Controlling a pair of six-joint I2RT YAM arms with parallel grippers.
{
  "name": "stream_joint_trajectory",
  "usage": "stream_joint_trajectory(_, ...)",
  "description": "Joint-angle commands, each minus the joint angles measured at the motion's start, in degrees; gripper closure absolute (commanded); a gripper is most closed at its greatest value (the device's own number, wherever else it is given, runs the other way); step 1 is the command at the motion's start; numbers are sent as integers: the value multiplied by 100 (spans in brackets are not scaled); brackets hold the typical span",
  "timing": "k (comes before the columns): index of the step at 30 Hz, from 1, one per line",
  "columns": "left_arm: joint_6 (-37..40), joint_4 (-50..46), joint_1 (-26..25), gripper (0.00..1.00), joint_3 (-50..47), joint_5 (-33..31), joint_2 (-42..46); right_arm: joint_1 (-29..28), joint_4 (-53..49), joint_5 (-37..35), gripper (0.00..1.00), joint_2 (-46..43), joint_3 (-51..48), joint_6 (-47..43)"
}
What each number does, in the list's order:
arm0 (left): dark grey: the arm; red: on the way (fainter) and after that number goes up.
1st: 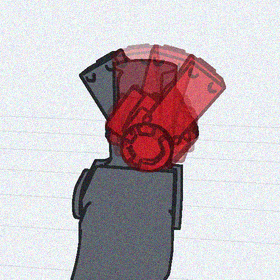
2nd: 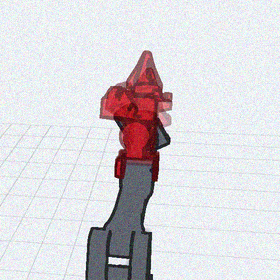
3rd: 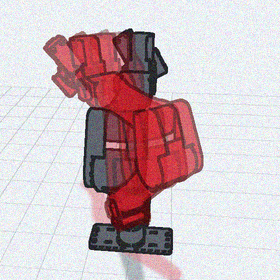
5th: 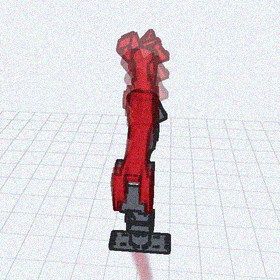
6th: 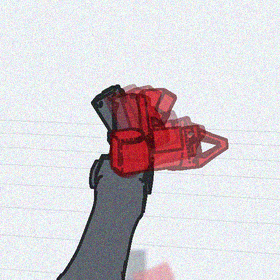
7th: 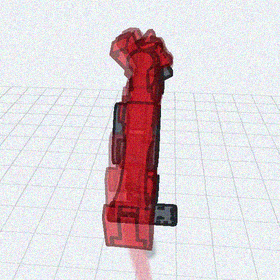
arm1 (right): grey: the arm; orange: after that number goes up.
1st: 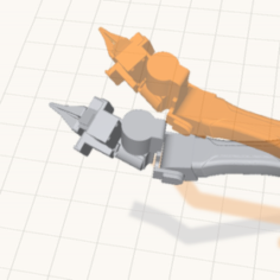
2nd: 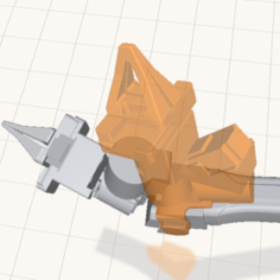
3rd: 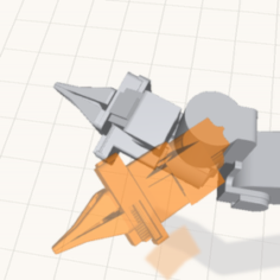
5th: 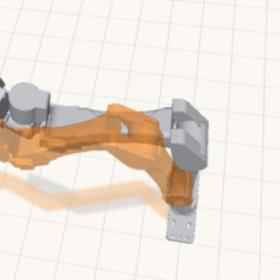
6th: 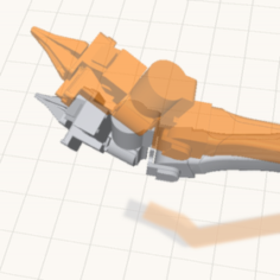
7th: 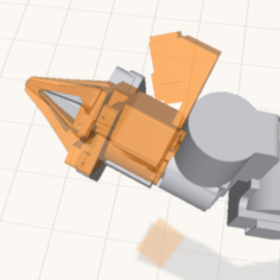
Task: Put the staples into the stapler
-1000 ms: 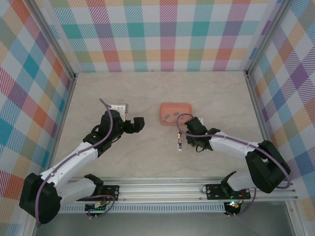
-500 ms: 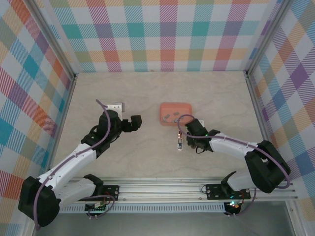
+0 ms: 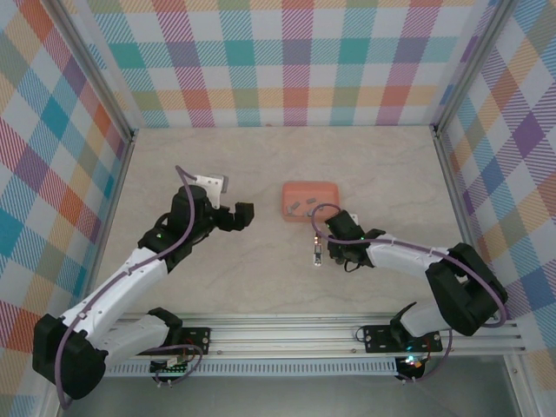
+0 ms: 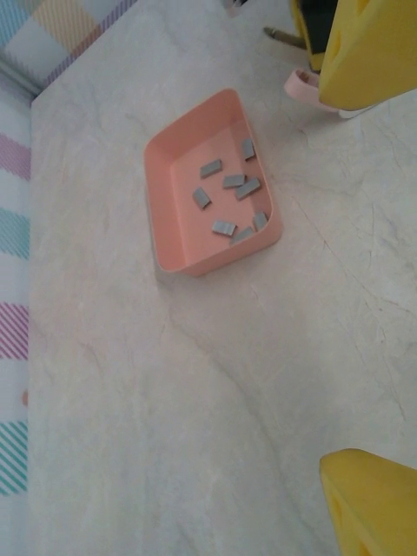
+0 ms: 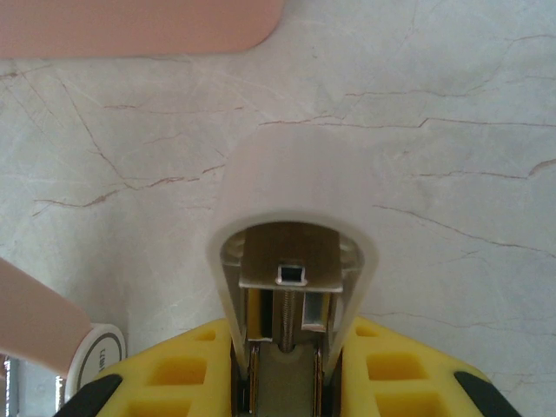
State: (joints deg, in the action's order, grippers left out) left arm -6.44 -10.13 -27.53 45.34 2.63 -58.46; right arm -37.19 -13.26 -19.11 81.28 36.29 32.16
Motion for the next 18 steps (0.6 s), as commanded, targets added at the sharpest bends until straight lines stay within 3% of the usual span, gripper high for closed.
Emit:
stream_joint_trajectory(1, 722, -317, 51, 0, 347, 466, -78, -33, 75, 78, 77, 42, -69, -43)
stream_joint_trajectory(4, 1123, -445, 46, 0, 520, 832, -232, -36, 66, 83, 71, 46, -69, -45)
stream_joint_trajectory(9, 960, -269, 47, 1, 436, 836, -495, -33, -188, 56, 58, -84, 69, -35)
stream_joint_trajectory(18, 917, -141, 52, 1, 256, 496, -558, -36, -1463, 258, 55, -986, 1156, -594)
